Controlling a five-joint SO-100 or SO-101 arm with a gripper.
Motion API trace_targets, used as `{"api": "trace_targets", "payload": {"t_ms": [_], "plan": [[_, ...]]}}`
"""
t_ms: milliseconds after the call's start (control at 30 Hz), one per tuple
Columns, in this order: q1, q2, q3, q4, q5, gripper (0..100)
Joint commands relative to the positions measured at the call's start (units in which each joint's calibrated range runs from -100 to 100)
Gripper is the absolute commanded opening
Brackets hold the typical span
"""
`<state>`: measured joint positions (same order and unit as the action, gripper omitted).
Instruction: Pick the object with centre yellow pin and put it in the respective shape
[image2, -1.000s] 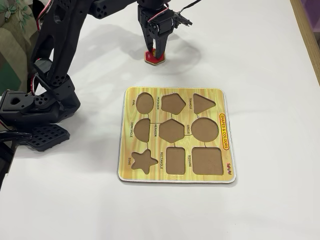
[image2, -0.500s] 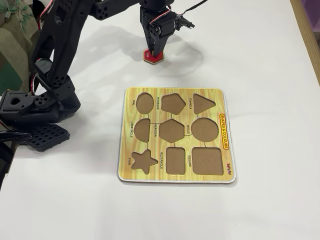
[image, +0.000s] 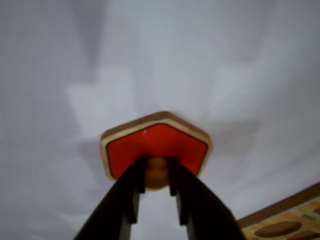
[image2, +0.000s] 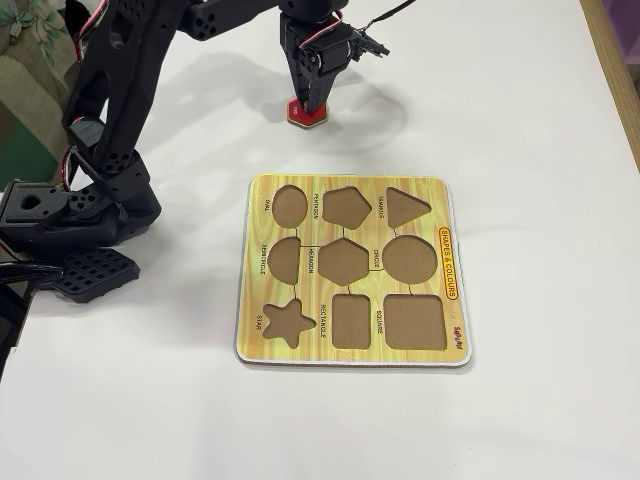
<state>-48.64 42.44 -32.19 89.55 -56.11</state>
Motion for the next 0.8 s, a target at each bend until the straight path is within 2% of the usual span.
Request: {"api": "trace_targets", "payload": {"t_ms": [0,600,767], "plan": [[3.23,-5.54,0.63,-0.18,2.14,2],[27.65,-21.10,16.64,-0.70,13.85,2],[33.51,-25.03,22.30,-0.70,18.56,2]]}}
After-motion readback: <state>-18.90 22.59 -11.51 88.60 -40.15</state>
